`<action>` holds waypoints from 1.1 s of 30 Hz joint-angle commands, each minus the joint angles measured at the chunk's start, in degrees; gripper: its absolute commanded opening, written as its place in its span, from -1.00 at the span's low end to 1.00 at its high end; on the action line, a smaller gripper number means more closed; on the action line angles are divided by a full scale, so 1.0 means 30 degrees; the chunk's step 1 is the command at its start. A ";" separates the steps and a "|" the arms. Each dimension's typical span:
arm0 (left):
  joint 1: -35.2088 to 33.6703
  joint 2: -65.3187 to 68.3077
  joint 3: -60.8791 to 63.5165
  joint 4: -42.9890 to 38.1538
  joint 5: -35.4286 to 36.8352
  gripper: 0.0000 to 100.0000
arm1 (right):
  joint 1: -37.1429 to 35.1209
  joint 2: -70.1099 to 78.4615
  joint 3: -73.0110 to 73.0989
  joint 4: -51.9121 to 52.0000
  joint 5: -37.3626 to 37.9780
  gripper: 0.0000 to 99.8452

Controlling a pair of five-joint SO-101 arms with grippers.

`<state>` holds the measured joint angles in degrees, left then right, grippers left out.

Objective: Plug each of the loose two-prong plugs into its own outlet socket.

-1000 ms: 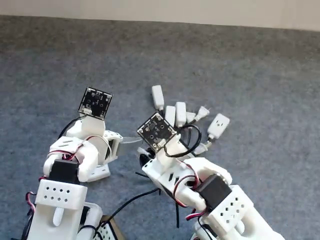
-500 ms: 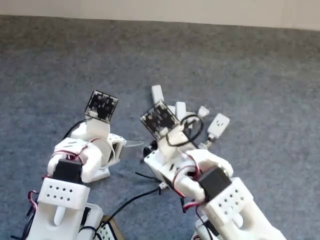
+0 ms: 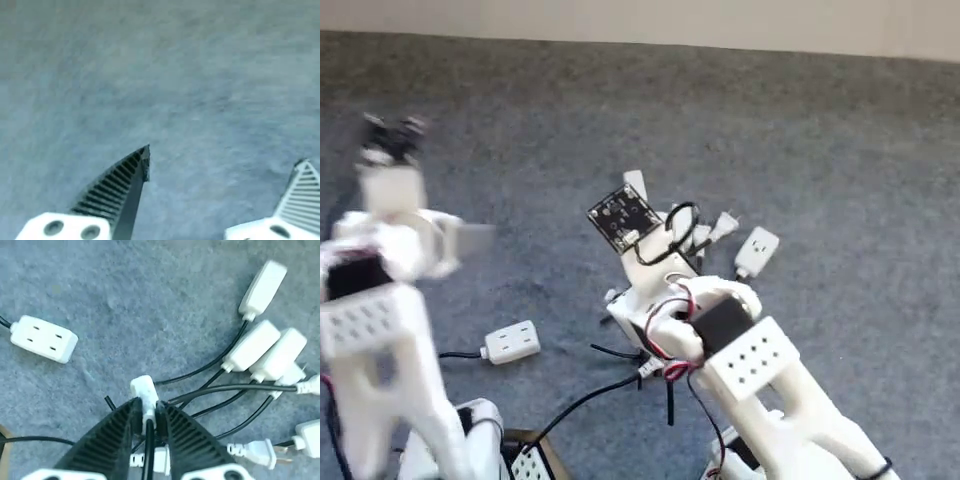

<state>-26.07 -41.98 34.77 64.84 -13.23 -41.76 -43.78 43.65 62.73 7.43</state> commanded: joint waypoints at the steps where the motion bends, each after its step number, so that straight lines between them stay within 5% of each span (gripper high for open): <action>1: -0.3766 0.6286 -0.6784 0.2813 -0.0176 -0.18 | -0.0777 0.1919 -0.2886 0.1509 -0.0996 -0.99; 8: -0.7253 1.2938 -1.4667 0.5773 -0.0176 -0.18 | -0.2623 0.7692 -0.9685 0.4908 -0.4630 -0.99; 13: -0.9158 1.5458 -1.7626 0.5714 -0.0234 -0.17 | -0.4000 1.1326 -1.3260 0.5026 -1.1868 -0.99; 19: -1.1179 1.9297 -1.9766 0.4220 -0.0234 -0.17 | -0.5055 1.4051 -1.5048 0.5817 -1.4974 -0.99; 33: -1.2000 2.6242 -2.6154 0.4103 -0.0234 -0.17 | -0.5875 1.8212 -1.8681 0.7399 -1.6000 -0.99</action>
<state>-61.58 33.89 -37.76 77.93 -13.32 -58.29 10.02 -8.84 84.88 -39.96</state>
